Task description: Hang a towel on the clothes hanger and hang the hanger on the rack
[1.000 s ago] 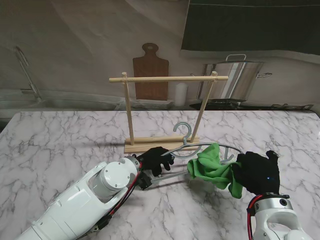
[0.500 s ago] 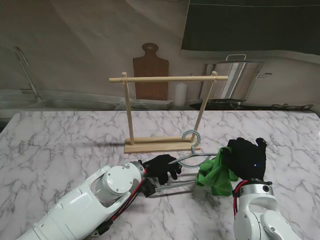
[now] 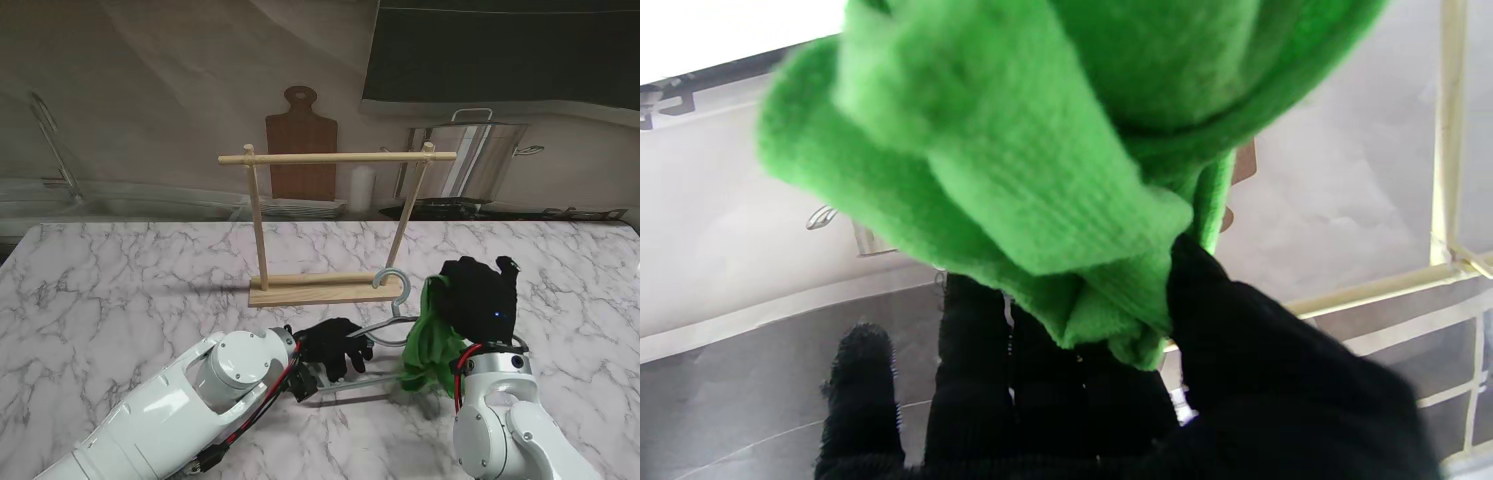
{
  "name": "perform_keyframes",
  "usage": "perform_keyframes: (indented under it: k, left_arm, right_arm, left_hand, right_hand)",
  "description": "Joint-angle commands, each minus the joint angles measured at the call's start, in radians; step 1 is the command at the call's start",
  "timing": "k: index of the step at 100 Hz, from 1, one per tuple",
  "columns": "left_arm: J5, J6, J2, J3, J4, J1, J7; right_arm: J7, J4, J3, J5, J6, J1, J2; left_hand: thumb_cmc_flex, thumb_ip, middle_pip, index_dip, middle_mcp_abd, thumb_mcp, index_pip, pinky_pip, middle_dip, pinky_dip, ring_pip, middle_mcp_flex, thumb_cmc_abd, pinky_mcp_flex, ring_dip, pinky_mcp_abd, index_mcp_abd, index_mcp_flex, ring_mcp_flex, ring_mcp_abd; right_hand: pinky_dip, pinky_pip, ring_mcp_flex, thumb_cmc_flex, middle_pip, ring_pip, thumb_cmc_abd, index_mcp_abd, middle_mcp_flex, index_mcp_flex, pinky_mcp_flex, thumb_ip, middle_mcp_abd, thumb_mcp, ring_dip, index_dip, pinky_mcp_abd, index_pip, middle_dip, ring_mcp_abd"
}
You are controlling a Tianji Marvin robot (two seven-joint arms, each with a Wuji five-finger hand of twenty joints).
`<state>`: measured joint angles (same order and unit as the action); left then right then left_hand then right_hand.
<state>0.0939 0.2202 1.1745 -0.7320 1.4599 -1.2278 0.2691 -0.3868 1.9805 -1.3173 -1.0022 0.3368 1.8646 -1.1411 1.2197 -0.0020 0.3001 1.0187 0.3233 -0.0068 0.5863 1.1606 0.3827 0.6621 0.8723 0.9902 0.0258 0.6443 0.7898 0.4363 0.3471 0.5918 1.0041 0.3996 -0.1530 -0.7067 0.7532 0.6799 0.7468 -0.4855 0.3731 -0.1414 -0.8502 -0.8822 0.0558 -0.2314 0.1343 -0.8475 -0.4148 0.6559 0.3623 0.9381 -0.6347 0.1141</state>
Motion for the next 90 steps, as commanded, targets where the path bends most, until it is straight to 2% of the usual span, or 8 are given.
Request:
perform_keyframes:
  k: [1,18,45,63,90]
  left_arm:
    - [0.005,0.003,0.005,0.004,-0.002,0.005,0.019]
    - [0.008,0.008,0.003,0.014,-0.009,0.016,0.035]
    - [0.039,0.013,0.0,0.018,-0.012,0.021,0.067]
    - [0.042,0.022,-0.007,0.023,-0.012,0.03,0.093]
    - [0.058,0.027,-0.018,0.022,-0.005,0.032,0.134]
  right_arm:
    - [-0.007,-0.007,0.002,-0.003,-0.015,-0.003,-0.001]
    - [-0.022,-0.011,-0.004,0.015,-0.058,-0.01,-0.003]
    - [-0.015,-0.019,-0.034,0.011,-0.202,-0.017,0.007]
    - [-0.023,-0.019,-0.047,0.009,-0.26,-0.024,0.009]
    - [-0.031,-0.068,-0.095,-0.031,-0.454,-0.051,0.024]
  left_hand:
    - [0.055,-0.01,0.009,0.01,0.015,-0.018,-0.011,0.332,-0.004,-0.006,0.028,0.028,0.092,0.025,-0.002,0.027,0.001,0.014,0.027,0.046]
    - [0.054,-0.01,0.01,0.01,0.015,-0.018,-0.012,0.333,-0.003,-0.007,0.029,0.029,0.091,0.025,-0.003,0.026,0.001,0.014,0.028,0.045]
    - [0.054,-0.01,0.011,0.01,0.015,-0.018,-0.014,0.334,-0.002,-0.009,0.031,0.028,0.091,0.024,-0.002,0.02,0.002,0.015,0.027,0.044]
    - [0.053,-0.01,0.011,0.009,0.015,-0.019,-0.016,0.333,-0.002,-0.01,0.031,0.028,0.09,0.024,-0.003,0.021,0.001,0.015,0.026,0.044]
    - [0.054,-0.01,0.008,0.009,0.014,-0.018,-0.02,0.333,-0.002,-0.011,0.031,0.026,0.092,0.022,-0.002,0.02,0.0,0.014,0.025,0.043]
  right_hand:
    - [-0.01,0.001,0.01,0.049,0.007,-0.016,-0.025,0.047,0.008,-0.025,-0.014,0.013,-0.011,-0.05,-0.007,0.014,0.007,0.026,0.005,-0.013]
    - [-0.006,0.008,0.01,0.049,0.011,-0.013,-0.031,0.052,0.011,-0.022,-0.014,0.009,-0.017,-0.044,-0.005,0.015,0.011,0.028,0.007,-0.02]
    - [0.003,0.024,0.007,0.04,0.009,0.006,-0.048,0.084,0.023,-0.009,-0.013,0.0,-0.048,-0.025,0.002,0.021,0.01,0.029,0.011,-0.043]
    - [0.007,0.033,0.008,0.038,0.007,0.017,-0.057,0.097,0.028,-0.002,-0.011,-0.004,-0.059,-0.012,0.005,0.022,0.005,0.03,0.01,-0.05]
    - [0.024,0.07,0.011,0.023,-0.006,0.053,-0.087,0.171,0.037,0.025,-0.012,-0.004,-0.118,0.035,0.011,0.04,0.0,0.034,0.008,-0.093]
